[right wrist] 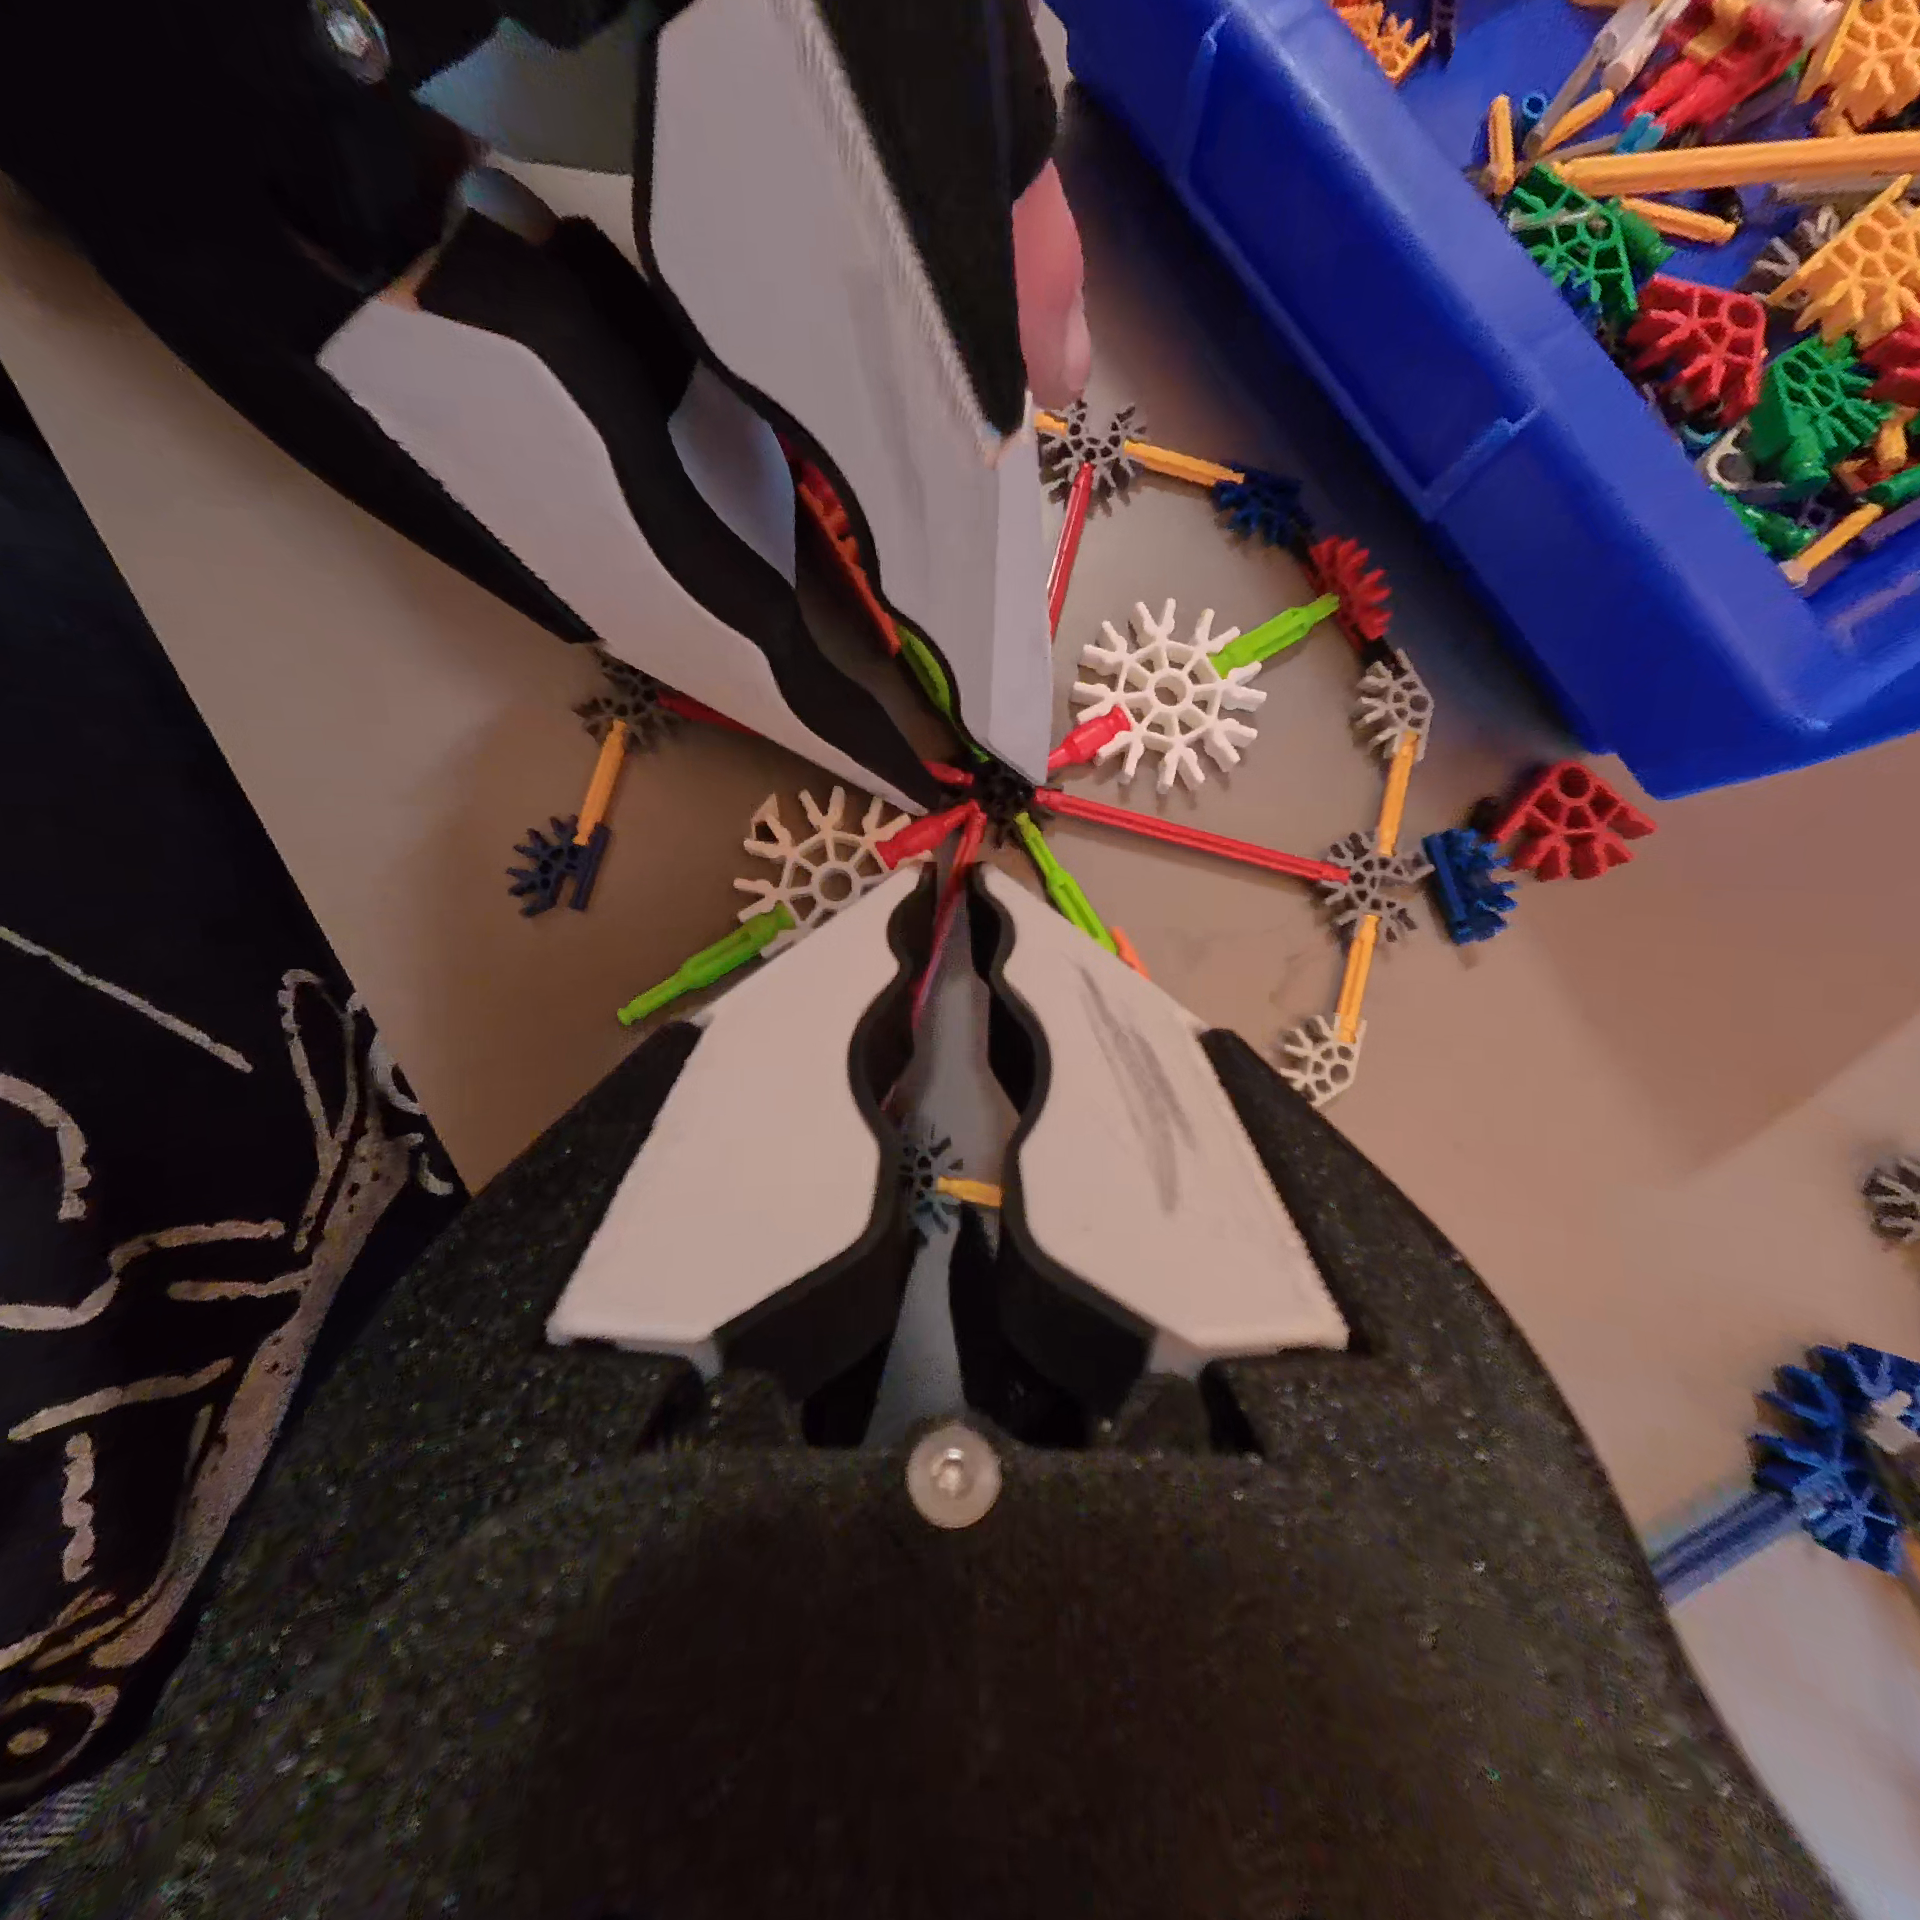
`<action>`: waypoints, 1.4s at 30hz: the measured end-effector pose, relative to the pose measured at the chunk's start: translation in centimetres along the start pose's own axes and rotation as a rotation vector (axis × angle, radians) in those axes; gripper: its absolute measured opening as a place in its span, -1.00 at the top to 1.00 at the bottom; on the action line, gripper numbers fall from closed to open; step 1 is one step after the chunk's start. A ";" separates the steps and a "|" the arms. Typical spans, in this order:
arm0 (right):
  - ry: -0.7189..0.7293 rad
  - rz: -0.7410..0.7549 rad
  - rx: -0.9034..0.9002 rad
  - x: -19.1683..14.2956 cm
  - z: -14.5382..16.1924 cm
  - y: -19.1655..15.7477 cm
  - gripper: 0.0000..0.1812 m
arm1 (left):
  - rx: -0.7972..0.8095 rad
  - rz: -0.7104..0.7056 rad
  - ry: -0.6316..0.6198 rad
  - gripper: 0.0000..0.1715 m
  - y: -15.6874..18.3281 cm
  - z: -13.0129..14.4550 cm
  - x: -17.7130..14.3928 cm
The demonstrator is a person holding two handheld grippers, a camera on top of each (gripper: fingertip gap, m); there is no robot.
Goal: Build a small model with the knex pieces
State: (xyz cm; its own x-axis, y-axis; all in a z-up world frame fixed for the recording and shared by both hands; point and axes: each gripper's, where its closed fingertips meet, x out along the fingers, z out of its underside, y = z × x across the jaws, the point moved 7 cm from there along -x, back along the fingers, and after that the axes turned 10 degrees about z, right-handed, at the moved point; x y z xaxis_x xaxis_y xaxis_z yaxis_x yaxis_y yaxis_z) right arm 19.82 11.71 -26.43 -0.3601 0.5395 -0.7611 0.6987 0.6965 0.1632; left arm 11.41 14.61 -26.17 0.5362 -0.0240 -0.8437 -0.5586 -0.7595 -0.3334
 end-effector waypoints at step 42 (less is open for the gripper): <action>-0.097 0.017 -0.059 0.5 -0.7 0.9 0.98 | -0.034 0.002 0.015 0.76 0.1 -0.2 -0.2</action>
State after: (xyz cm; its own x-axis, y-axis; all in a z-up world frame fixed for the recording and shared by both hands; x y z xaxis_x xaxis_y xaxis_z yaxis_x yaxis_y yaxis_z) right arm 19.80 12.96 -26.23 -0.2850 0.5057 -0.8143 0.6655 0.7158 0.2116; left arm 11.34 14.41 -25.95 0.5446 -0.0357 -0.8379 -0.5380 -0.7813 -0.3165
